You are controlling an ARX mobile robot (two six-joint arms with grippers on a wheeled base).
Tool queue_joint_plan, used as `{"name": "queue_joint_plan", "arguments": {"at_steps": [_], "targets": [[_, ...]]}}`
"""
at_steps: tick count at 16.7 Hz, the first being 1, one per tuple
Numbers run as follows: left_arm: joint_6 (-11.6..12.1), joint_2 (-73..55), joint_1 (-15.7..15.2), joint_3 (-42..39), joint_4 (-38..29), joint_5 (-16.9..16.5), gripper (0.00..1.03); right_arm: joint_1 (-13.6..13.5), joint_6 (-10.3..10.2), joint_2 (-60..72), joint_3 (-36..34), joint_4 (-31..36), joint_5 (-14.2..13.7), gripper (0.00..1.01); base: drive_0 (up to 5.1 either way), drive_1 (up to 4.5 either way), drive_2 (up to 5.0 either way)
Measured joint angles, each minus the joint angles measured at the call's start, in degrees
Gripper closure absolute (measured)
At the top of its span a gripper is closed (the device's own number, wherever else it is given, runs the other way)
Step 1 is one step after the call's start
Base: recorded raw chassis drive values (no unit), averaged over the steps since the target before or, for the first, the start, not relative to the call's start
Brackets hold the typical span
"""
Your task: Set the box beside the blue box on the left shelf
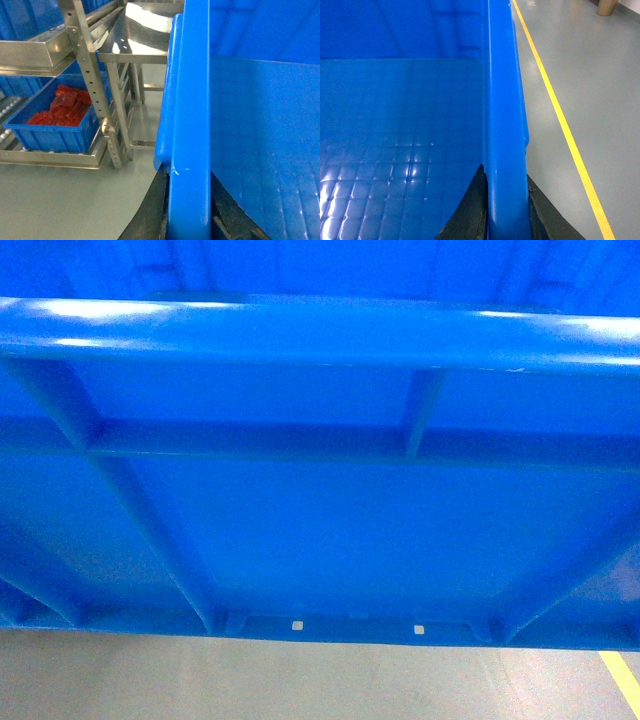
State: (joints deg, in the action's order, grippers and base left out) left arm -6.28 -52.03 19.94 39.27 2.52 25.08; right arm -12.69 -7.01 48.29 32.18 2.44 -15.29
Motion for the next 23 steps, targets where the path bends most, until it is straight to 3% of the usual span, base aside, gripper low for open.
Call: {"name": "queue_joint_plan", "arguments": {"at_steps": [3, 23], "targets": [[0.0, 0.0, 0.0, 0.0, 0.0, 0.0, 0.94, 0.0, 0.0, 0.0, 0.0, 0.1, 0.0, 0.91, -0.1, 4.21, -4.4], [-0.2, -0.3, 0.0, -0.1, 0.0, 0.0, 0.94, 0.0, 0.0, 0.2, -0.1, 0.0, -0.1, 0.91, 0.0, 0.00, 0.0]]}}
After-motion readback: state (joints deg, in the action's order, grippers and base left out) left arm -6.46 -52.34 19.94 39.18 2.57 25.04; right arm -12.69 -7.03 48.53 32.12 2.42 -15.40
